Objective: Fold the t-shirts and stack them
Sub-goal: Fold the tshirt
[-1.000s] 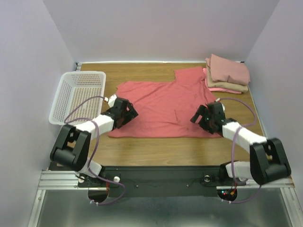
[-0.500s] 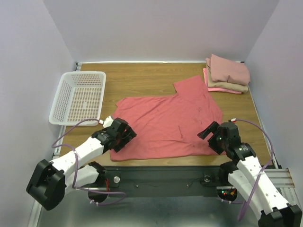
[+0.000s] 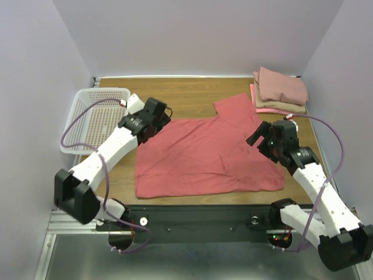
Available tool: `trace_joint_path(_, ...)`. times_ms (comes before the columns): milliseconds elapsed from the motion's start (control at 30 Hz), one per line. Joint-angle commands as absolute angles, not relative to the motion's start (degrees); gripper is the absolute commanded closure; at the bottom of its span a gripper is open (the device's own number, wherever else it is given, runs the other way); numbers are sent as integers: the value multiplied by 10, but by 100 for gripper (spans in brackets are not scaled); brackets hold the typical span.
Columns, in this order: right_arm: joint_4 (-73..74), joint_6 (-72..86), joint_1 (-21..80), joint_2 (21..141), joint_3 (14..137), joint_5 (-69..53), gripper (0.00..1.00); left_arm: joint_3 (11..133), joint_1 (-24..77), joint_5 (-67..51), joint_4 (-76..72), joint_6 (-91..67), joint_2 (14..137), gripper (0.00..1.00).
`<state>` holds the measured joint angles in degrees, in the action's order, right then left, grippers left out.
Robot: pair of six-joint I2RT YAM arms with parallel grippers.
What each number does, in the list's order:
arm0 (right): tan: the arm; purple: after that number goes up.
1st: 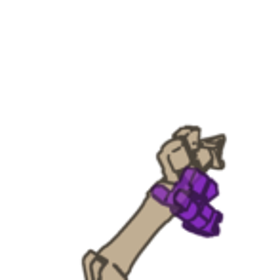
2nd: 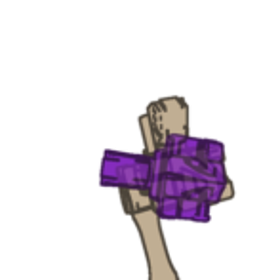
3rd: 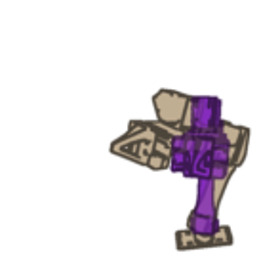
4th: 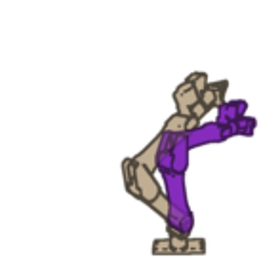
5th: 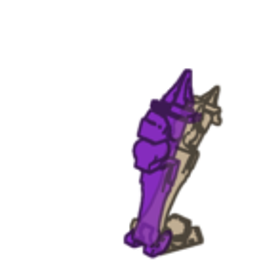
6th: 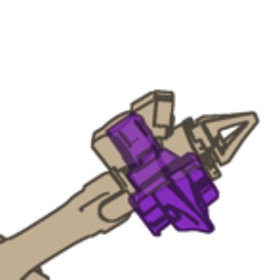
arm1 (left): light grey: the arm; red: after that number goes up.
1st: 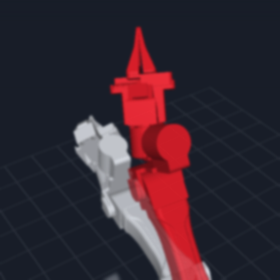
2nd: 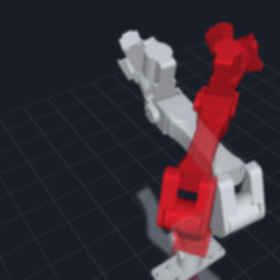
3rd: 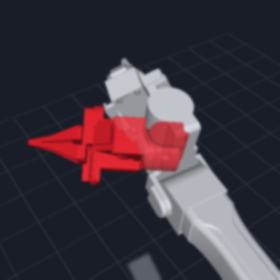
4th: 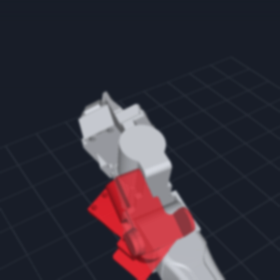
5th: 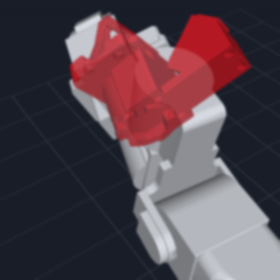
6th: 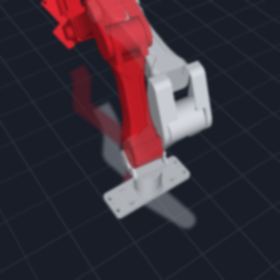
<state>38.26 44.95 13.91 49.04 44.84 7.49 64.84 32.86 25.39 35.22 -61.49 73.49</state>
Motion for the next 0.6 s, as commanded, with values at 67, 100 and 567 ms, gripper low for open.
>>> trace_joint_path(67,336,406,137,597,517,116,0,777,238,295,404,-524,882,2)
trace_joint_path(100,331,403,137,607,522,114,0,788,223,278,391,-513,918,3)
trace_joint_path(567,285,374,137,706,529,104,0,991,195,202,350,-407,1192,28)
